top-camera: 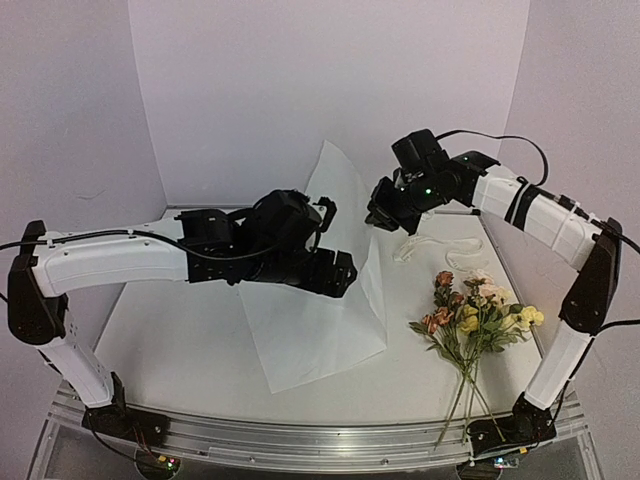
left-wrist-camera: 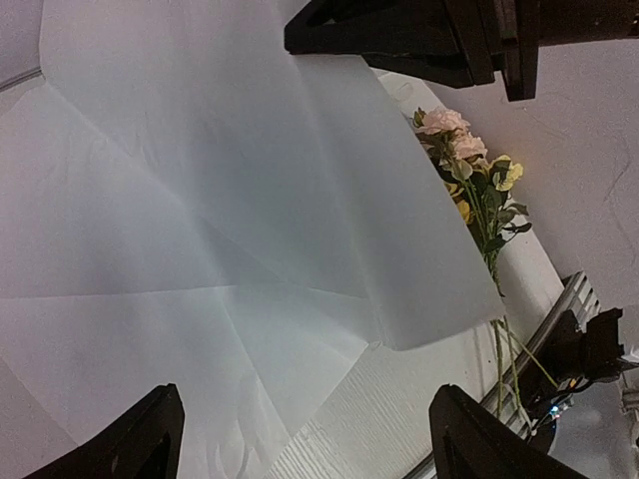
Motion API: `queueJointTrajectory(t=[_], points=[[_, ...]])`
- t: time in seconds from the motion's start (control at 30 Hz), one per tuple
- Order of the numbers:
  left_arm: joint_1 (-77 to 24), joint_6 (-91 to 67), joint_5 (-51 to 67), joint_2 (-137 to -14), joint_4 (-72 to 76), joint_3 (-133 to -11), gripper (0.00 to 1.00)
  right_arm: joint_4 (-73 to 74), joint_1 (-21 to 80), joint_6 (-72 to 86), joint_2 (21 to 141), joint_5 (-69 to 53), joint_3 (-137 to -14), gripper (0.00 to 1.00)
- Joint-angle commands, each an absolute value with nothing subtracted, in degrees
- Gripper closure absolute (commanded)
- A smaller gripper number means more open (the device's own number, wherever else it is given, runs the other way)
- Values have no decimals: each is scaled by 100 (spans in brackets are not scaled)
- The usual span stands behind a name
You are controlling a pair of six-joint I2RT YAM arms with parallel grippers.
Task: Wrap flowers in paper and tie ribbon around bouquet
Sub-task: Pass from the right arm to the left
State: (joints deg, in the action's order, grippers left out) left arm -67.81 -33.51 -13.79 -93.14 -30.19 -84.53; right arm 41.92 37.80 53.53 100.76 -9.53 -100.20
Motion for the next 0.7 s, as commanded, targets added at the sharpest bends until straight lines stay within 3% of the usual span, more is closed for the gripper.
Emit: queueJointTrajectory(t=[0.0,0.53,0.6,0.67], points=[[-6767,-2606,-1428,-9622,-2827,-8837,10,4083,3945,5981,9902,-659,-10052,100],[-6801,-2141,-2089,-10102,-3272,-9703,9,4011,4086,6197,9486,-478,-10145,100],[-6803,-2056,-2146,-10229,-3305,-9869,16,4006,4087,6192,9426,-471,-10140,100],[-6803,-1988,-2046,-10311,-3276,-10056,33,4004,4087,6177,9310,-461,-10094,100]])
